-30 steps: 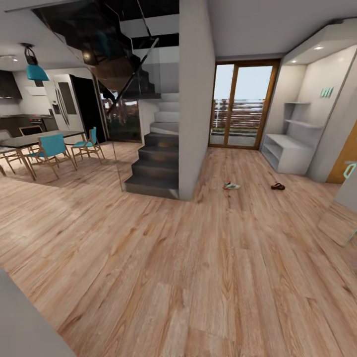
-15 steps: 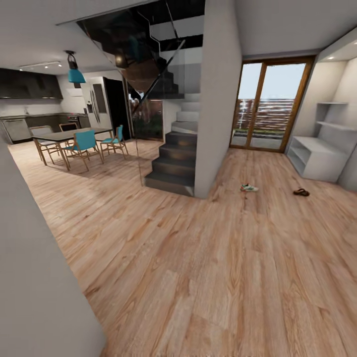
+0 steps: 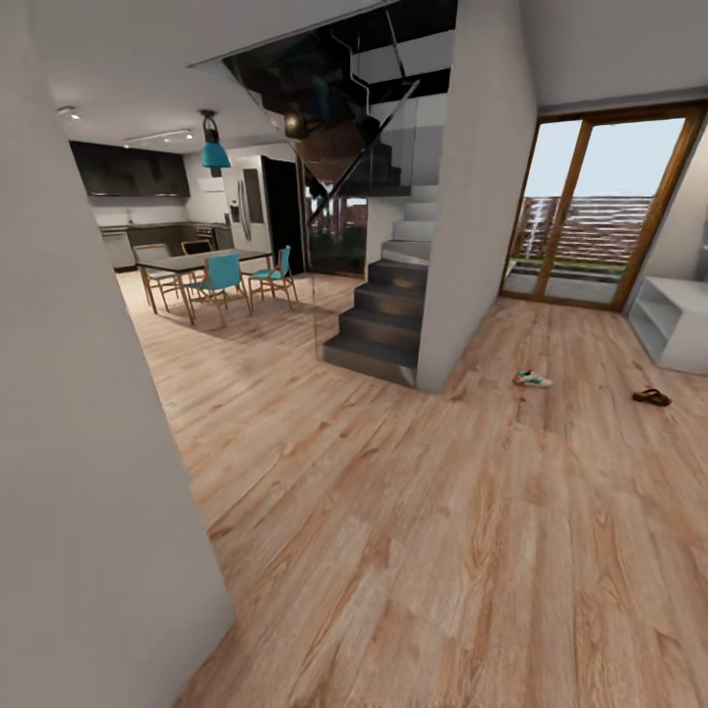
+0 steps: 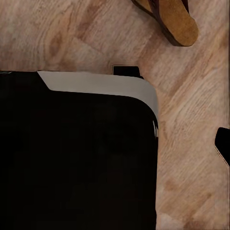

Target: Pick up the two gym shoes and the two sandals from the corridor floor and place them onto the hallstand (shoe rack) in the corridor, making sure they are on the rack and not on the floor. Arrange them so the two gym shoes are next to each other and the two sandals are next to each other.

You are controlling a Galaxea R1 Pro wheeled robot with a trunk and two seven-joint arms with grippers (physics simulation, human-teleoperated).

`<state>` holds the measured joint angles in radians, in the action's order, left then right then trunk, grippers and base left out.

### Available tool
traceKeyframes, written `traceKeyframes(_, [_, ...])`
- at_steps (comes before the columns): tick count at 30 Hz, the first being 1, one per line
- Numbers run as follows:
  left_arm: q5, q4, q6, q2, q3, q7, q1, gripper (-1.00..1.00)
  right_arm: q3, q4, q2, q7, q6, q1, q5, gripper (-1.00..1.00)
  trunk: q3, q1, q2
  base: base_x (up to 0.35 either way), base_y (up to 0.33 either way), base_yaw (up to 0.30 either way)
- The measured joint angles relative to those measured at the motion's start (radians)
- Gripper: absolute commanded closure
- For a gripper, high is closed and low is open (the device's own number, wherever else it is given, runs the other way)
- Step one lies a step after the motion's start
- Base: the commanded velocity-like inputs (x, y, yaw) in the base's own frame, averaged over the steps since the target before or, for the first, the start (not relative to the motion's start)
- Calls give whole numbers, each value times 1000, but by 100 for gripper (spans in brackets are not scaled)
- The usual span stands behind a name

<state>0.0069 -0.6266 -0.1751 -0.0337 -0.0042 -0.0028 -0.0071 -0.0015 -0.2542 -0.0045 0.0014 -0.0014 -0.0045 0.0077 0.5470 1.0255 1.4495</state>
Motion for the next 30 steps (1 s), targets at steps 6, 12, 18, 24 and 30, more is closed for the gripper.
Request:
traceKeyframes(6, [0, 0, 0, 0, 0, 0, 0, -100, -1, 0, 0, 0, 0, 0, 0, -100, 0, 0, 0, -244, -231, 239])
traceKeyframes(12, [-1, -2, 0, -2, 0, 0, 0, -100, -2, -86, -2, -3, 0, 0, 1, -100, 0, 0, 0, -244, -231, 36])
traceKeyframes(18, [-1, -3, -1, -2, 0, 0, 0, -100, -3, -346, -5, -3, 12, 0, 0, -100, 0, 0, 0, -257, -230, 2])
traceKeyframes(24, [-3, -11, -2, -5, -1, 0, -1, -100, -3, -387, -4, -3, 57, -4, 0, -100, 0, 0, 0, -276, -225, 0])
traceKeyframes(30, [-5, -168, 1, -4, 1, 2, -3, -100, 0, -624, -2, 3, 298, -22, 0, -100, 0, 0, 0, -279, -220, 0])
